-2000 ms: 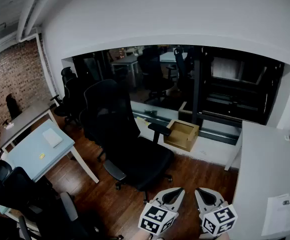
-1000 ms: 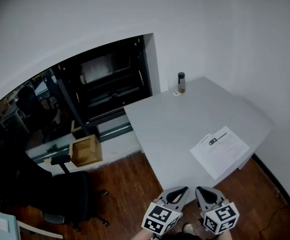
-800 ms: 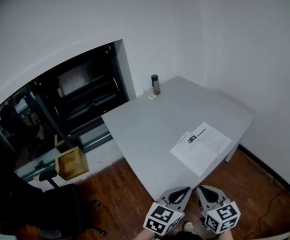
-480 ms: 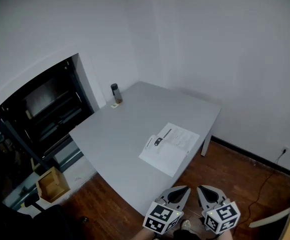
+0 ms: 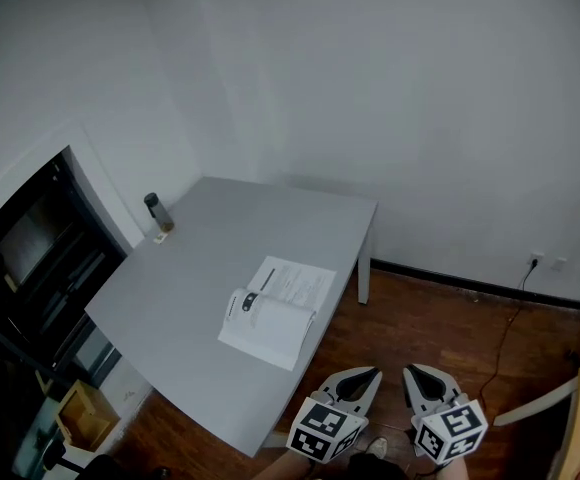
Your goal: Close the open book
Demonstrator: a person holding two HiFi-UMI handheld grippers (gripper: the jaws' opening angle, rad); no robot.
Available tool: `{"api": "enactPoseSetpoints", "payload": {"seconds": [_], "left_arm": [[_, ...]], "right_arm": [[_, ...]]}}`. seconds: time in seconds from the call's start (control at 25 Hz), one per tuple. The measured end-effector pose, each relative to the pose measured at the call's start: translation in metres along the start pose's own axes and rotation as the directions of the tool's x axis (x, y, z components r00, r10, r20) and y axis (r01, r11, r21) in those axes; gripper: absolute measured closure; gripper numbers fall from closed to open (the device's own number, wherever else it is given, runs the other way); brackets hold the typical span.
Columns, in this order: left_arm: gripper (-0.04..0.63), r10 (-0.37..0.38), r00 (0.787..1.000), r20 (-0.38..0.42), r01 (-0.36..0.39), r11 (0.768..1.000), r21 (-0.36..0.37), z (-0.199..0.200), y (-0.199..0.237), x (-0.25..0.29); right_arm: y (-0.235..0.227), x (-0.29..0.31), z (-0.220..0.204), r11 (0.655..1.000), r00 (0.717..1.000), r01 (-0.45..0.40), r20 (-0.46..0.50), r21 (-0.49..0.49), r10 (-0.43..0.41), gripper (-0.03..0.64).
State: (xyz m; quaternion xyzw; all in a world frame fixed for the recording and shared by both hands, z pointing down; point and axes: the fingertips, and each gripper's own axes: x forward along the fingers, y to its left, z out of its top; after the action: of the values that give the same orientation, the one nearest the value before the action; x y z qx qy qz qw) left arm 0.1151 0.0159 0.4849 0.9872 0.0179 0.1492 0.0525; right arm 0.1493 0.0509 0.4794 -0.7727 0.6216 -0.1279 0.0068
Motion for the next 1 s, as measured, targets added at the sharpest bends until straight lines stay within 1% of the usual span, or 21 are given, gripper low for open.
{"api": "enactPoseSetpoints", "payload": {"seconds": [0.24,0.52,0.68,0.84,1.0], "left_arm": [[0.591,-0.045,0.999,-0.008,0.045,0.999,0.019,0.022,0.007,0.066],[0.591,-0.045,0.999,-0.011,0.046,0.998,0.031,0.053,0.015,0.120],[0.591,-0.039,0.999,-0.009,0.039,0.999,0.026,0.064,0.028,0.136],[0.591,-0.023,1.000,0.002,0.023,1.000,0.011,0.068,0.048,0.151],[0.591,-0.002,1.000,0.003,0.002,1.000,-0.011,0.073,0.085,0.175]], "right_arm": [[-0.064,0.014,0.023,0.998,0.997,0.054,0.058,0.023,-0.056,0.614],[-0.128,0.024,0.049,0.996,0.993,0.076,0.090,0.035,-0.079,0.614],[-0.146,0.038,0.060,0.997,0.993,0.074,0.091,0.034,-0.076,0.614],[-0.156,0.060,0.063,0.998,0.995,0.058,0.075,0.020,-0.059,0.614],[-0.171,0.102,0.069,1.000,0.999,0.029,0.043,-0.004,-0.029,0.614]]}}
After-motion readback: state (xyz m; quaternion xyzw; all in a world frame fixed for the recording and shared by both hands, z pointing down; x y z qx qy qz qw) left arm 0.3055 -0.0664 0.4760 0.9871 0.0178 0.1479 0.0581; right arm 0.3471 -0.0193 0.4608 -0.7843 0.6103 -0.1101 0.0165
